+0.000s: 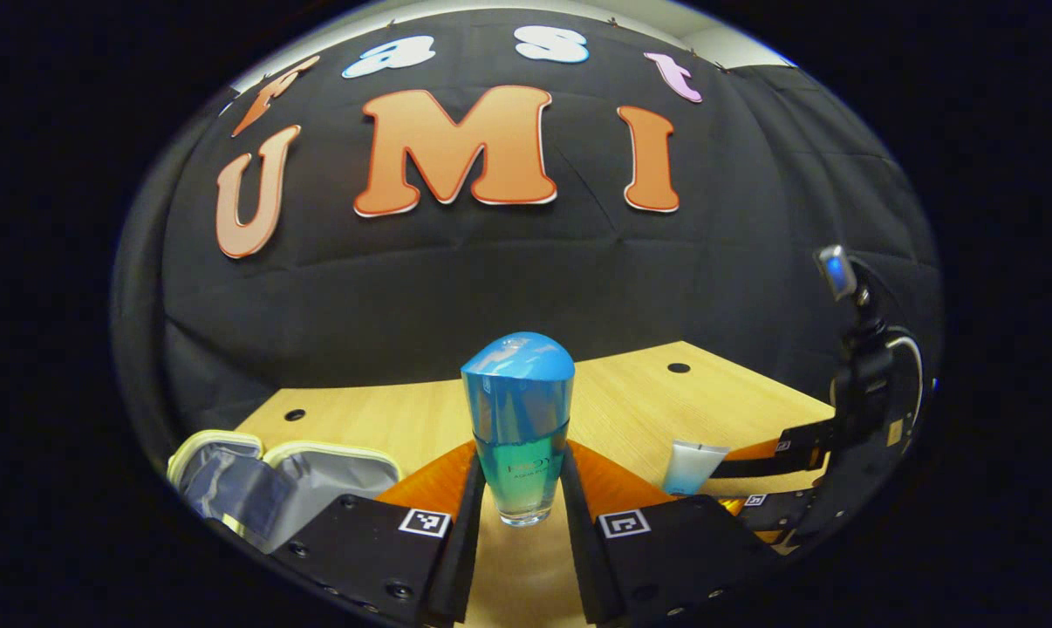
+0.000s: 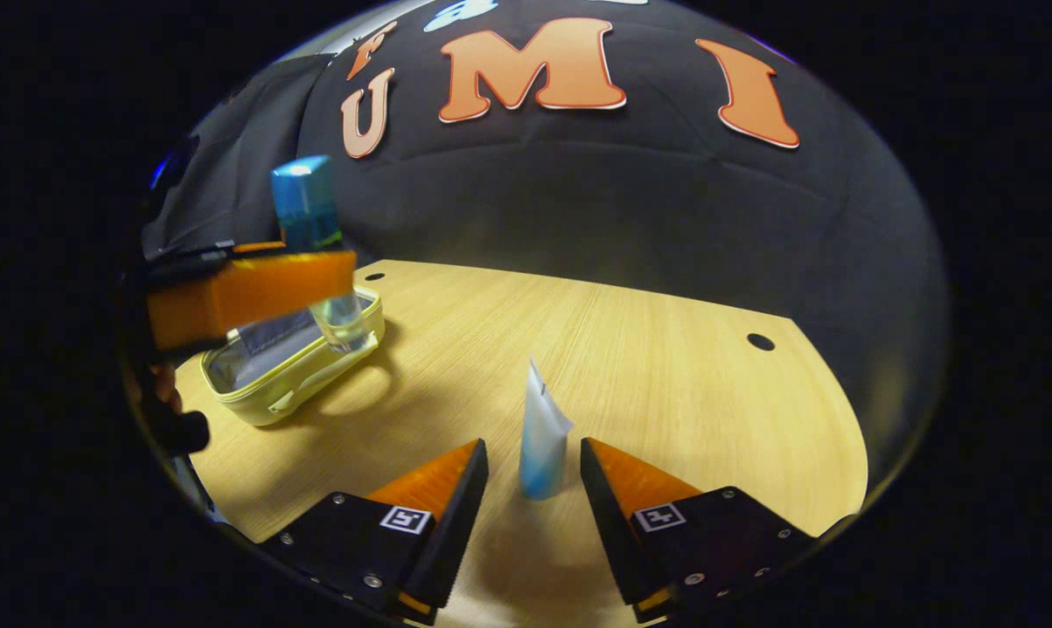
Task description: First open the suitcase, pack the skin care products into it, and then close the suitcase.
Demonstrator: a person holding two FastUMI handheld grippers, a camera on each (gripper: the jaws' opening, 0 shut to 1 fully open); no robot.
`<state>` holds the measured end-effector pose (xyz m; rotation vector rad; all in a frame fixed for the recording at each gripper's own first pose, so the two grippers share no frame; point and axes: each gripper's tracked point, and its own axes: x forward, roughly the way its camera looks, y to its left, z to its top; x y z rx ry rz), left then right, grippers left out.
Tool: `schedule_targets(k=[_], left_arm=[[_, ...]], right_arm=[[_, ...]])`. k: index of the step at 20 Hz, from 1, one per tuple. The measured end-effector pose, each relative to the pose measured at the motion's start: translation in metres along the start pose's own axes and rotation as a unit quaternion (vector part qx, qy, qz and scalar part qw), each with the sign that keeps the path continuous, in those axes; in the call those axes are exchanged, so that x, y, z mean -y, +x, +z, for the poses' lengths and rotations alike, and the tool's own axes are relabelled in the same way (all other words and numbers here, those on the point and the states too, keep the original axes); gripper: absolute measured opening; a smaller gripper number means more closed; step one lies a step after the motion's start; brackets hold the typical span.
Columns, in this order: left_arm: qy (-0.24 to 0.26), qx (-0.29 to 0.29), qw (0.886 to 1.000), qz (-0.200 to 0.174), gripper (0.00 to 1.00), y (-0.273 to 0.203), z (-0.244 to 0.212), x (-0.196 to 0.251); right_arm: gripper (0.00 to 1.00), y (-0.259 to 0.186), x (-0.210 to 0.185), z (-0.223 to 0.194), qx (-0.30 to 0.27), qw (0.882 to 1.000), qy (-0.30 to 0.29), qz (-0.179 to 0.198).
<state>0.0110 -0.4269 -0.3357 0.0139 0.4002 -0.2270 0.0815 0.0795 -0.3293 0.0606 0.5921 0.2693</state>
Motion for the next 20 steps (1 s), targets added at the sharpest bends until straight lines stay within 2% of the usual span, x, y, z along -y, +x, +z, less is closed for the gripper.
schedule_targets(k=[1,2,3,4,6,13,20], left_arm=[[0.002,0.004,1.000,0.011,0.47,-0.005,0.006,-0.011],[0.005,0.008,1.000,0.023,0.47,-0.010,0.011,-0.020],[0.008,0.010,0.999,0.035,0.47,-0.016,0.015,-0.030],[0.008,0.009,0.999,0.046,0.47,-0.022,0.018,-0.038],[0.005,0.007,0.998,0.065,0.47,-0.034,0.022,-0.057],[-0.021,-0.001,0.994,0.109,0.47,-0.074,0.052,-0.105],[-0.017,0.012,0.990,0.138,0.47,-0.117,0.086,-0.151]], right_arm=[[0.66,0.006,0.001,-0.003,-0.007,1.000,-0.001,0.000],[0.55,0.009,0.002,-0.003,-0.011,1.000,0.000,-0.001],[0.49,0.010,0.005,-0.001,-0.010,1.000,0.006,-0.005],[0.37,0.008,0.002,0.000,-0.013,1.000,0.015,0.001],[0.33,0.007,-0.003,0.003,-0.020,0.999,0.033,0.011],[0.31,-0.037,-0.040,0.062,0.004,0.998,0.027,0.051],[0.31,-0.081,-0.091,0.126,0.040,0.994,0.018,0.105]])
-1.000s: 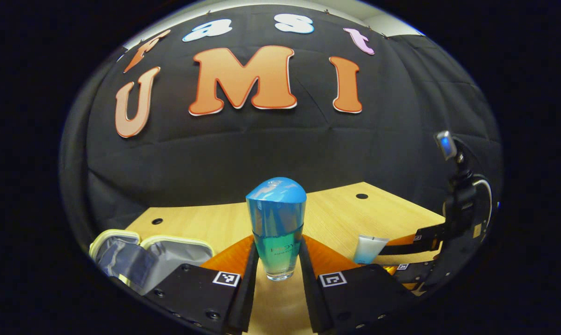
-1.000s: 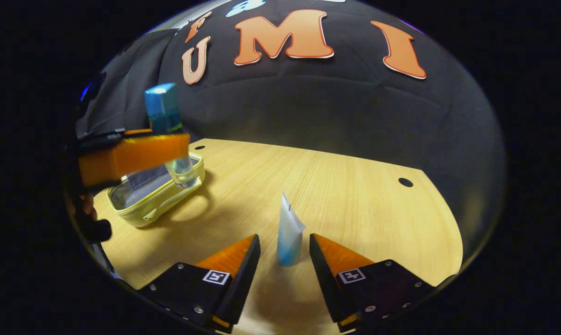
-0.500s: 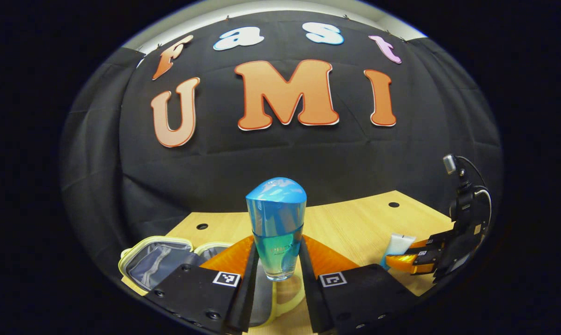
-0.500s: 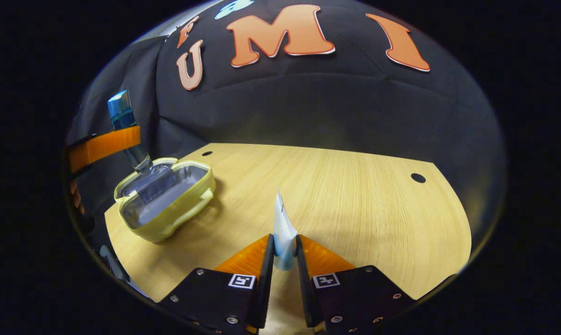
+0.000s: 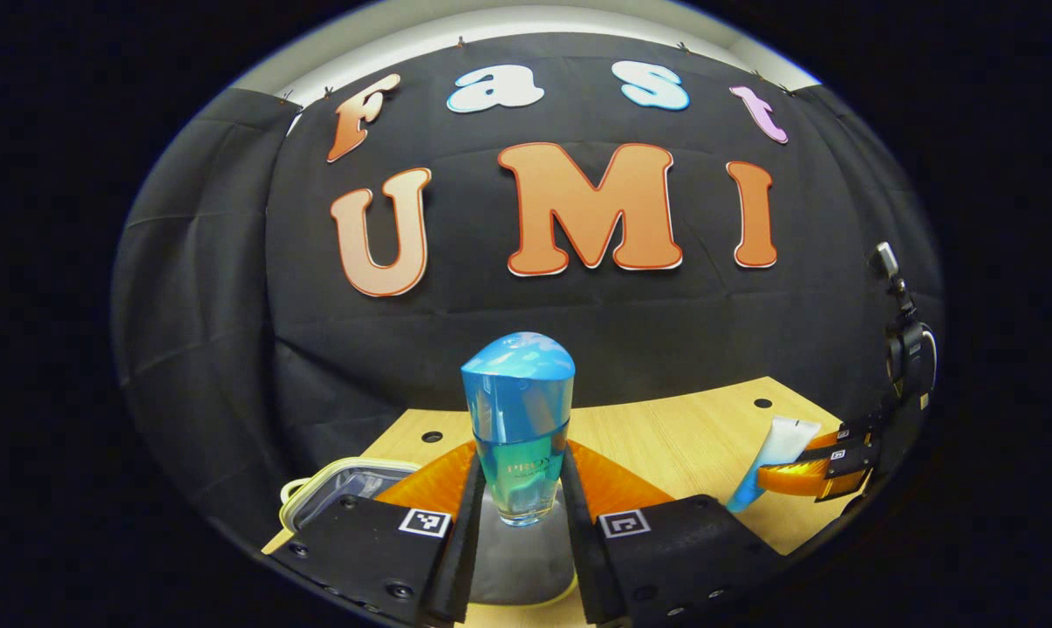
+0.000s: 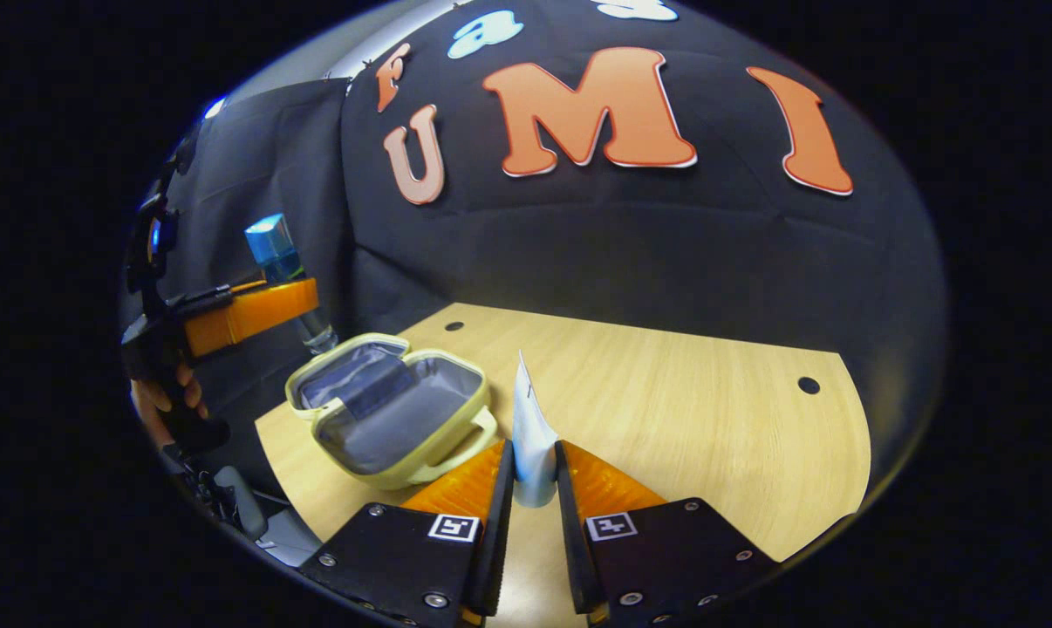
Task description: First open the suitcase, pack the skin care products into it, and then close the suitcase.
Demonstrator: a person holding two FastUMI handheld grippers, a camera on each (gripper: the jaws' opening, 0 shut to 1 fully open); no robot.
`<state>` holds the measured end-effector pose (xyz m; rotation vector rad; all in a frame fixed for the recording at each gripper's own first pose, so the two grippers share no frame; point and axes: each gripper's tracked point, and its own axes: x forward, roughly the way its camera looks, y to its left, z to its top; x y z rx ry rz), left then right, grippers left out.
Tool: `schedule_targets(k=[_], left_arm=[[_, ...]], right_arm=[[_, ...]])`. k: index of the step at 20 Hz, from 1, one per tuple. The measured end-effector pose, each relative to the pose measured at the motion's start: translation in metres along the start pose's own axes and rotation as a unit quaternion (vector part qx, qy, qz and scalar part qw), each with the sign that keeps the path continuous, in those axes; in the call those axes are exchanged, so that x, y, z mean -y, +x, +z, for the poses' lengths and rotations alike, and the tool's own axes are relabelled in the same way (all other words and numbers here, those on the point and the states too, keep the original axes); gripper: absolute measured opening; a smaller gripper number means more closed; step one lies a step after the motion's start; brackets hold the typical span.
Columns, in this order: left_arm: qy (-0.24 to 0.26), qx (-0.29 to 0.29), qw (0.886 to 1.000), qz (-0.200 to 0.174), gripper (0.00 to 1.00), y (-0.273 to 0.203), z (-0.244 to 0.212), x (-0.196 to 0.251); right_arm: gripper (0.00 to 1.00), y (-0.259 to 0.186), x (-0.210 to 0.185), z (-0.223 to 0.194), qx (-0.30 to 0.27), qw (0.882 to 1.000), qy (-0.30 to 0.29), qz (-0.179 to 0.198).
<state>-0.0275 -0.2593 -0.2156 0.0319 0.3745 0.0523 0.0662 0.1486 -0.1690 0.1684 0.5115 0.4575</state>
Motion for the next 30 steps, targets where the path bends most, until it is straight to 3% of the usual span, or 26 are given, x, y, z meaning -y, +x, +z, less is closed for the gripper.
schedule_targets(k=[2,3,6,17,23,30], left_arm=[[0.002,0.001,1.000,0.006,0.47,-0.002,0.001,-0.017],[0.001,-0.002,1.000,0.005,0.47,-0.002,-0.001,-0.024],[-0.001,-0.010,1.000,-0.012,0.47,0.003,-0.009,-0.043],[0.014,-0.096,0.989,-0.114,0.47,0.058,-0.089,-0.093],[0.017,-0.164,0.973,-0.159,0.48,0.066,-0.142,-0.091],[0.013,-0.256,0.946,-0.198,0.47,0.058,-0.198,-0.074]], right_arm=[[0.26,-0.002,-0.019,0.012,0.011,1.000,-0.003,0.016],[0.30,-0.002,-0.026,0.017,0.014,1.000,-0.005,0.020],[0.31,0.002,-0.051,0.026,0.018,1.000,-0.004,0.025],[0.31,0.058,-0.132,0.018,-0.012,0.999,0.036,-0.014],[0.31,0.078,-0.148,0.001,-0.032,0.998,0.048,-0.028],[0.31,0.092,-0.160,-0.018,-0.052,0.996,0.059,-0.037]])
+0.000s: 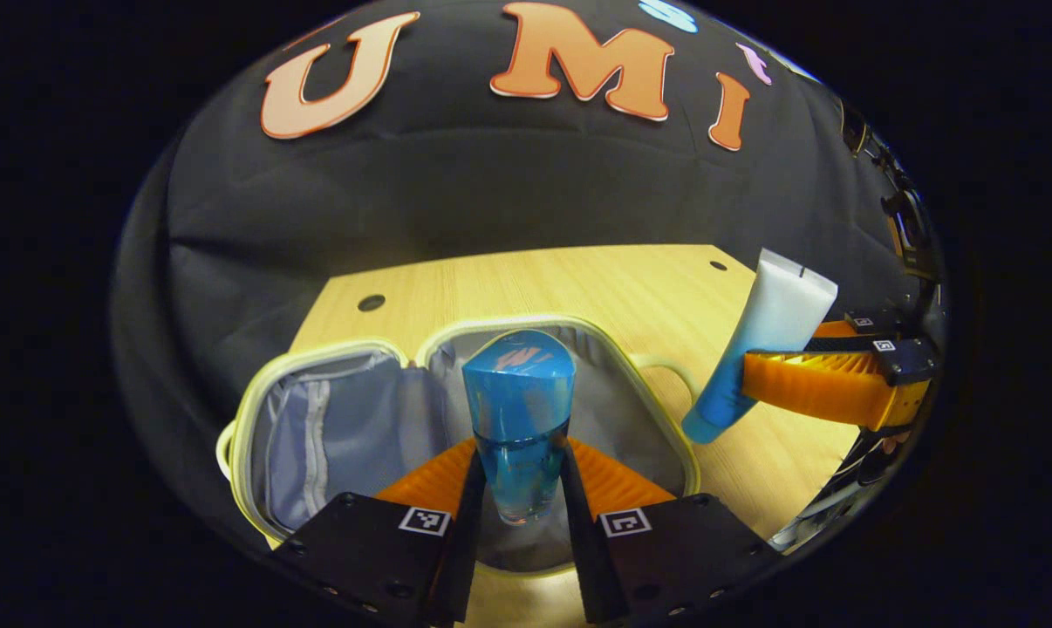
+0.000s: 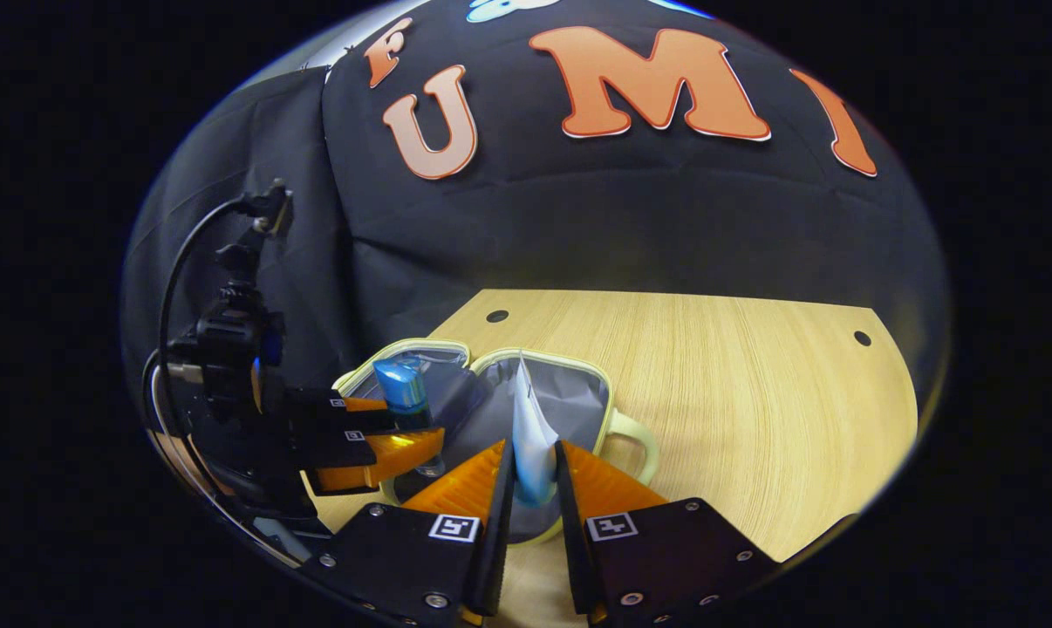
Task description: First open the suitcase, pack the skin care products into it, and then close the suitcase.
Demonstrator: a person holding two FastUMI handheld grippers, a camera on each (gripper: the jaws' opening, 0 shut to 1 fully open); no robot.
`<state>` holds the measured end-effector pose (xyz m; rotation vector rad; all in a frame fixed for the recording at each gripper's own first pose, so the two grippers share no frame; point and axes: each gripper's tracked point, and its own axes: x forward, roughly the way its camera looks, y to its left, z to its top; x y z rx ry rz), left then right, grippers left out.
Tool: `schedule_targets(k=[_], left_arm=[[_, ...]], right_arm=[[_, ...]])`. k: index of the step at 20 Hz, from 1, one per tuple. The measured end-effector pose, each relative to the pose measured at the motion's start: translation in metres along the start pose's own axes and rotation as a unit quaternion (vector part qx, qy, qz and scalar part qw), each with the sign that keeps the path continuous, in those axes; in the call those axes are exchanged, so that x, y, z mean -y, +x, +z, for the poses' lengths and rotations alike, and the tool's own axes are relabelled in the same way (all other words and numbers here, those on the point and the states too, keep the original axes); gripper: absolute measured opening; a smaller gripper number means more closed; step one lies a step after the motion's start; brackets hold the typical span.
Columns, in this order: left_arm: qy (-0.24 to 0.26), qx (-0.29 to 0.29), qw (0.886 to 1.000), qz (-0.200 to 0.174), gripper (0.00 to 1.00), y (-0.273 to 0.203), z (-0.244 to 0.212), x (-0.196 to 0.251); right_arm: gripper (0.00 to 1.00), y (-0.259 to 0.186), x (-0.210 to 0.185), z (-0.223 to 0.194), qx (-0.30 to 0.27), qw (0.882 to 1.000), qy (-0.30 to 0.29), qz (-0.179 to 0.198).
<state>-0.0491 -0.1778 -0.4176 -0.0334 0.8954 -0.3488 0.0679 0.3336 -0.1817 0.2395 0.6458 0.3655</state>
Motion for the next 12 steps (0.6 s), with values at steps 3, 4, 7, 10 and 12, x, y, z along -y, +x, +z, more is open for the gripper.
schedule_targets(k=[3,4,7,10,12], left_arm=[[-0.009,-0.046,0.999,-0.008,0.47,0.015,-0.020,0.002],[-0.013,-0.064,0.998,-0.011,0.47,0.019,-0.026,0.003],[-0.034,-0.092,0.995,-0.019,0.48,0.034,-0.043,0.005],[-0.049,-0.115,0.992,-0.012,0.48,0.044,-0.054,0.001],[-0.051,-0.116,0.992,-0.006,0.48,0.052,-0.051,-0.002]], right_arm=[[0.31,0.002,-0.002,-0.003,-0.004,1.000,0.008,0.002],[0.31,0.004,-0.001,-0.004,-0.006,1.000,0.009,0.002],[0.31,0.006,0.002,-0.005,-0.011,1.000,0.010,-0.001],[0.31,0.010,0.004,-0.006,-0.014,1.000,0.013,-0.004],[0.31,0.013,0.003,-0.008,-0.019,1.000,0.015,-0.004]])
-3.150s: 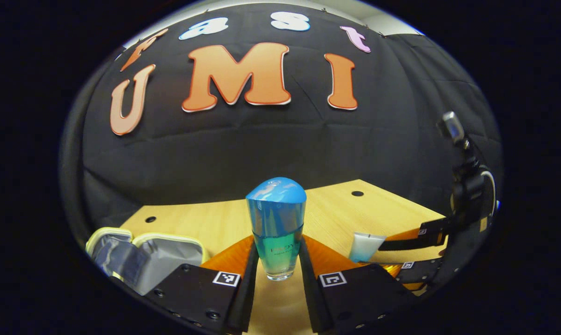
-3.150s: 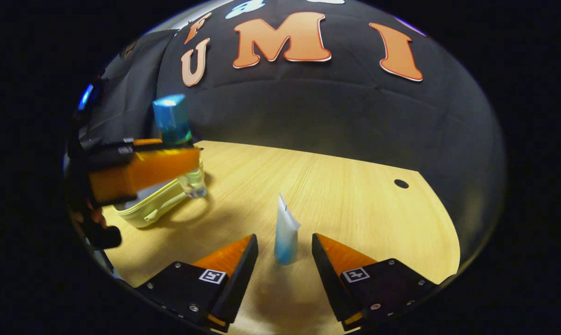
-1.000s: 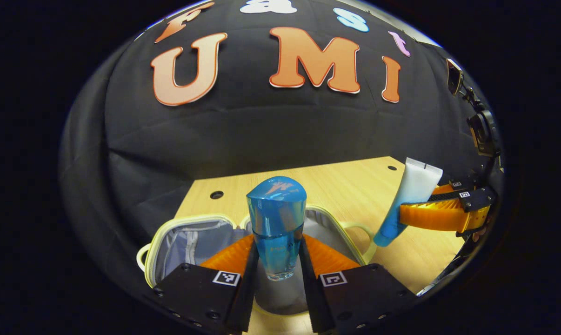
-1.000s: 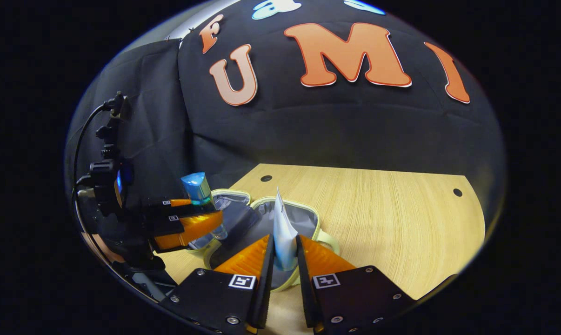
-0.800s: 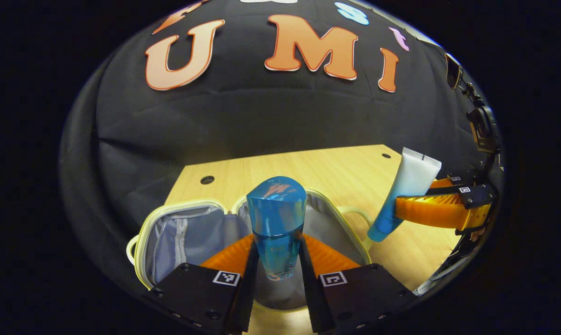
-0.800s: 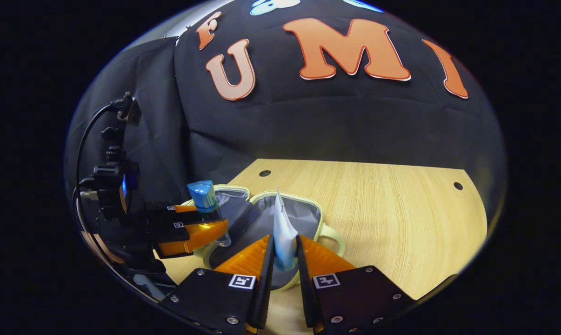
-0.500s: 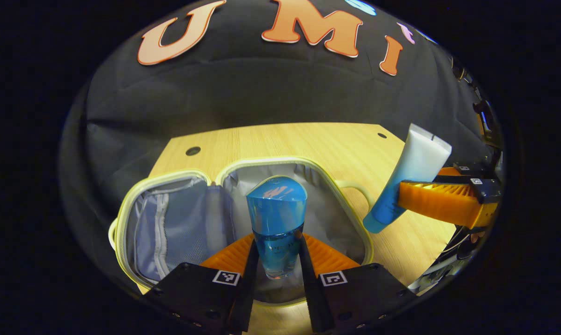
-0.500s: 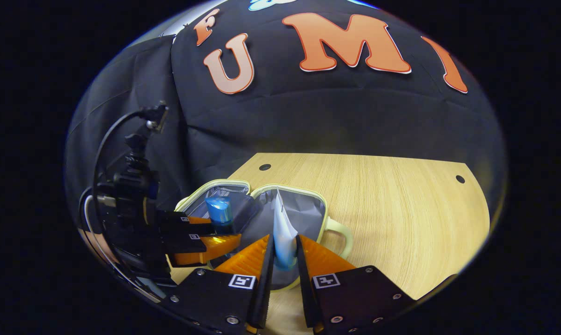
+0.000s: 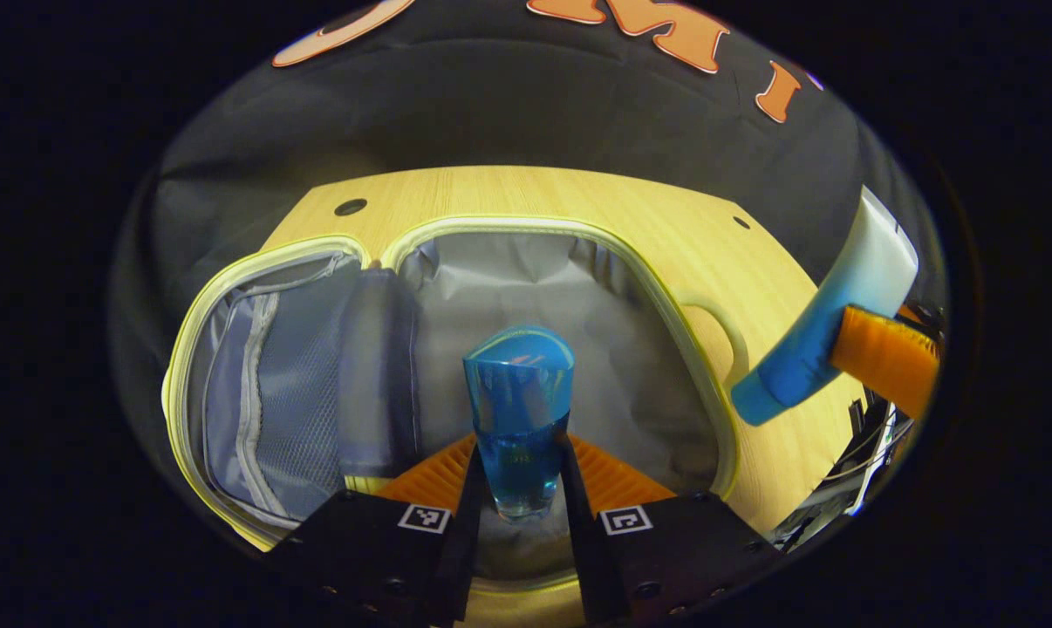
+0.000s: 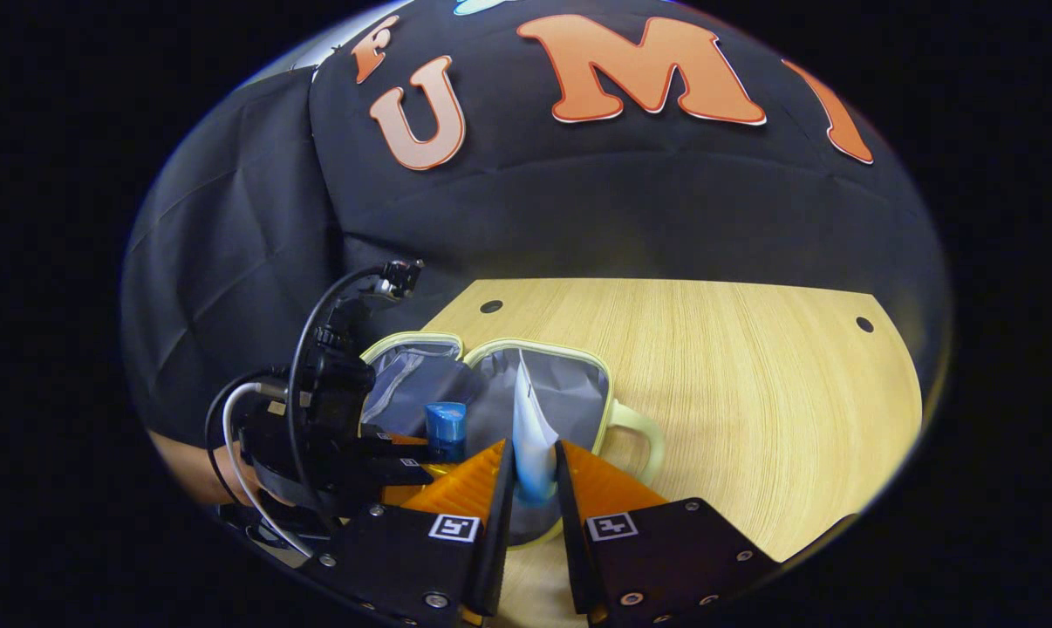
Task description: First open the suitcase, pack the skin care products into it, and then close the suitcase.
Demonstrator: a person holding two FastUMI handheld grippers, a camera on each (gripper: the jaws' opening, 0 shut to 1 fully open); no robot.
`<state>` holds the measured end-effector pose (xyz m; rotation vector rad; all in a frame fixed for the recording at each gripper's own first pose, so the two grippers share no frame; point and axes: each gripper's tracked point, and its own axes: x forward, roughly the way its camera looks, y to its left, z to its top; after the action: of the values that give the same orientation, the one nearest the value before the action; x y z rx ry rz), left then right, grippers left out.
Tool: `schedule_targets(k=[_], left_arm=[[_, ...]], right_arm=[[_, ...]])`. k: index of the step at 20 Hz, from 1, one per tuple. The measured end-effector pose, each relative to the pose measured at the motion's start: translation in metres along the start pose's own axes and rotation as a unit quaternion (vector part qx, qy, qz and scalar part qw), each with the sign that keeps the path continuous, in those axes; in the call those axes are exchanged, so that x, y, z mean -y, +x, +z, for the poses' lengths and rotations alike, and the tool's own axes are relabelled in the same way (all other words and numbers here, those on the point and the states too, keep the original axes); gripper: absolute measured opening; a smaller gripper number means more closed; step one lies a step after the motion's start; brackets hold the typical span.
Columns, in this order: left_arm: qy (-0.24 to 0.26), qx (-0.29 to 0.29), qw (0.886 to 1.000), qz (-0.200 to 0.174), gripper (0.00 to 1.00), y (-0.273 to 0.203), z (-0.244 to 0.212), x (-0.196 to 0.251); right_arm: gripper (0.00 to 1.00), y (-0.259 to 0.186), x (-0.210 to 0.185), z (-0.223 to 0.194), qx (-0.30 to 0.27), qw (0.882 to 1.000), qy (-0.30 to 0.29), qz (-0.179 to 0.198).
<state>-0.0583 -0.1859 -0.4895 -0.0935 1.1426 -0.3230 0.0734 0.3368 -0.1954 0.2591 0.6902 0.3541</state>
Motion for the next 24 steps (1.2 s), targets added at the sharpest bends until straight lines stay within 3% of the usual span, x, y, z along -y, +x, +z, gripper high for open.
schedule_targets(k=[7,12,16,19,24], left_arm=[[-0.011,-0.011,1.000,0.021,0.49,0.014,-0.001,-0.014],[0.005,0.049,0.998,0.031,0.51,-0.004,0.031,-0.023],[0.009,0.092,0.994,0.050,0.63,-0.025,0.050,-0.035],[-0.001,0.124,0.990,0.068,0.66,-0.042,0.056,-0.056],[-0.013,0.200,0.972,0.120,0.82,-0.088,0.077,-0.103]], right_arm=[[0.31,0.011,-0.002,-0.004,-0.014,1.000,0.008,0.003],[0.31,0.019,-0.002,-0.004,-0.024,1.000,0.013,0.005],[0.31,0.029,-0.008,-0.010,-0.035,0.999,0.019,0.014],[0.31,0.038,-0.014,-0.016,-0.048,0.998,0.022,0.017],[0.31,0.056,-0.019,-0.034,-0.082,0.996,0.032,0.019]])
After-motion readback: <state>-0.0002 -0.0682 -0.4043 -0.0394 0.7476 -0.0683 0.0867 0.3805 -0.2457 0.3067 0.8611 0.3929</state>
